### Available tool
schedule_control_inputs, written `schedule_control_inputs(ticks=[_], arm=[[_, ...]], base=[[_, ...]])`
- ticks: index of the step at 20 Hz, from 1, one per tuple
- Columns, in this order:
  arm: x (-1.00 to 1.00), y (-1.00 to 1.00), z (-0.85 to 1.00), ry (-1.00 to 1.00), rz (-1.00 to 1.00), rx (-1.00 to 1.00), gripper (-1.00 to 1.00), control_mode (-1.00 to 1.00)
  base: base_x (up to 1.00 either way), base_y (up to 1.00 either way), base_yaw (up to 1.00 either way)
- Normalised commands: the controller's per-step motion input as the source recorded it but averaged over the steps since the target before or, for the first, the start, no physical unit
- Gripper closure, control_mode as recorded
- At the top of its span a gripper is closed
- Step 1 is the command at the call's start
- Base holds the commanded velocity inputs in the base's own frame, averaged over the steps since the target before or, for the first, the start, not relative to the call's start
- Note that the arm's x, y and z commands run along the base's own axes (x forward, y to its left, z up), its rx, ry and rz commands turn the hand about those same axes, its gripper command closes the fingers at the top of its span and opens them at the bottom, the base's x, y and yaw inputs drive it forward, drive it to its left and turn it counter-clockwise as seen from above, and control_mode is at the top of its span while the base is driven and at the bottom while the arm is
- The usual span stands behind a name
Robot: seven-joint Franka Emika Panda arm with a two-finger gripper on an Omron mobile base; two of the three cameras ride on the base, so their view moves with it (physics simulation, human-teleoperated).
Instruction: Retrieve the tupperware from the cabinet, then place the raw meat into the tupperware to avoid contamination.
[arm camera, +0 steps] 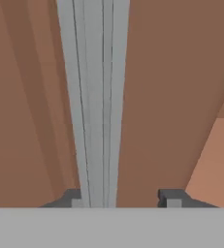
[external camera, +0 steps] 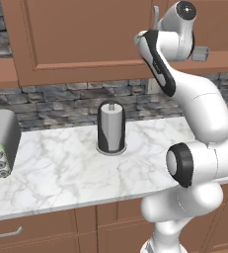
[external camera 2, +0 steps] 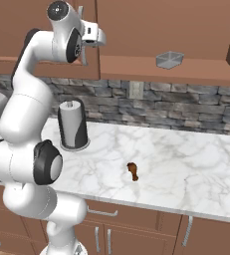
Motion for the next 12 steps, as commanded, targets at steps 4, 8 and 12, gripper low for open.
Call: schedule_control_inputs(ticks=[4,8,12], arm=[[0.01,0.62,-0.12,0.0,0.0,-0.01,1.0,-1.0],[0.06,0.62,-0.29,0.03,0.0,0.01,1.0,-1.0],[0.07,0.61,-0.29,0.05,0.0,0.05,1.0,-1.0]], base=[[0.0,0.0,0.0],[0.0,0.0,0.0],[0.0,0.0,0.0]])
